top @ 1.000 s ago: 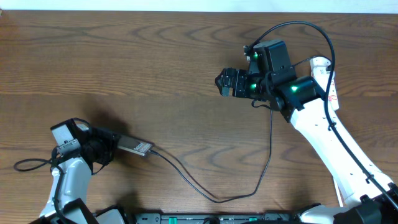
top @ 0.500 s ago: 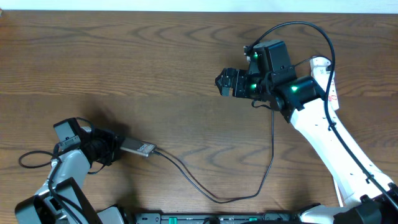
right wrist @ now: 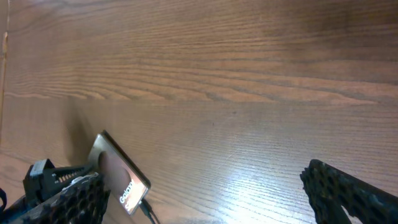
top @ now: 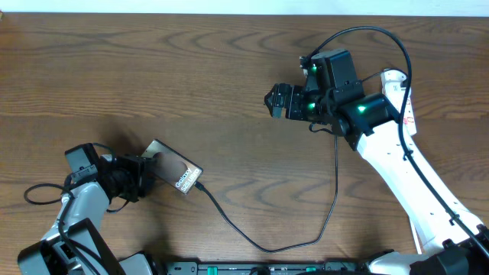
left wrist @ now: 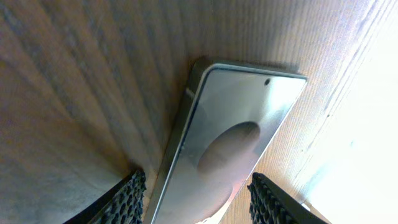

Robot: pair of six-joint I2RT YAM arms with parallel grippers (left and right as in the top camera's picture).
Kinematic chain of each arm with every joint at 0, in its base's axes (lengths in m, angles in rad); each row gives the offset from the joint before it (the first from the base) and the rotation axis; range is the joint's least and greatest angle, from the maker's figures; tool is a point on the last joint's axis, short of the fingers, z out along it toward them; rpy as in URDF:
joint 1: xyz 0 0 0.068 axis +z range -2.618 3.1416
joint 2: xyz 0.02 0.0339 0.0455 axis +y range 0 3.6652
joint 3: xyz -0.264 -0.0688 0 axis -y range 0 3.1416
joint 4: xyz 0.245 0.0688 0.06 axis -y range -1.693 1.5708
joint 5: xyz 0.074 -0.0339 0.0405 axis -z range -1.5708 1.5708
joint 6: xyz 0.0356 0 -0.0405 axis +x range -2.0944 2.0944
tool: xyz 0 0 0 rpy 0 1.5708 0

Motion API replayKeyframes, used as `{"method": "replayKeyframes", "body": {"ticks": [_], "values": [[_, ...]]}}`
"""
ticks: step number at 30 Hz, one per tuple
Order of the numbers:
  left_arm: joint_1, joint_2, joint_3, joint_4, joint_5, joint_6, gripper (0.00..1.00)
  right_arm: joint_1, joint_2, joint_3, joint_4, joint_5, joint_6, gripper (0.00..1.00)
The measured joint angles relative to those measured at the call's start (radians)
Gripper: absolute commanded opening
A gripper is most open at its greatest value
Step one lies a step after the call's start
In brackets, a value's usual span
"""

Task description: Plug charger to phone and switch on socket

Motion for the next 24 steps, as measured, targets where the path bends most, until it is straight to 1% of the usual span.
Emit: {"method": "replayKeyframes", "body": {"ticks": [3,5,9,14,18,20,22,23,24], "values": [[0.0,-0.002,0.002,-0.025,0.01,0.016,0.62,0.0,0.0,0.0,0.0,0.0,0.0,0.99],[0.001,-0.003,0.005,-0.033,0.016,0.023,0.64,0.0,0.0,0.0,0.0,0.0,0.0,0.99],[0.001,-0.008,0.006,-0.045,0.024,0.063,0.66,0.0,0.0,0.0,0.0,0.0,0.0,0.99],[0.001,-0.05,-0.004,-0.063,-0.001,0.151,0.67,0.0,0.0,0.0,-0.001,0.0,0.0,0.99],[0.001,-0.13,-0.018,-0.094,-0.046,0.232,0.73,0.0,0.0,0.0,-0.005,0.0,-0.002,0.99],[0.001,-0.198,-0.018,-0.101,-0.053,0.278,0.76,0.0,0.0,0.0,-0.005,0.0,-0.005,0.99],[0.001,-0.269,-0.018,-0.101,-0.043,0.326,0.8,0.0,0.0,0.0,-0.005,0.0,-0.013,0.99],[0.001,-0.303,-0.018,-0.101,-0.029,0.352,0.83,0.0,0.0,0.0,-0.006,0.0,-0.021,0.99],[0.001,-0.347,-0.018,-0.1,-0.005,0.385,0.84,0.0,0.0,0.0,-0.007,0.0,-0.031,0.99]]}}
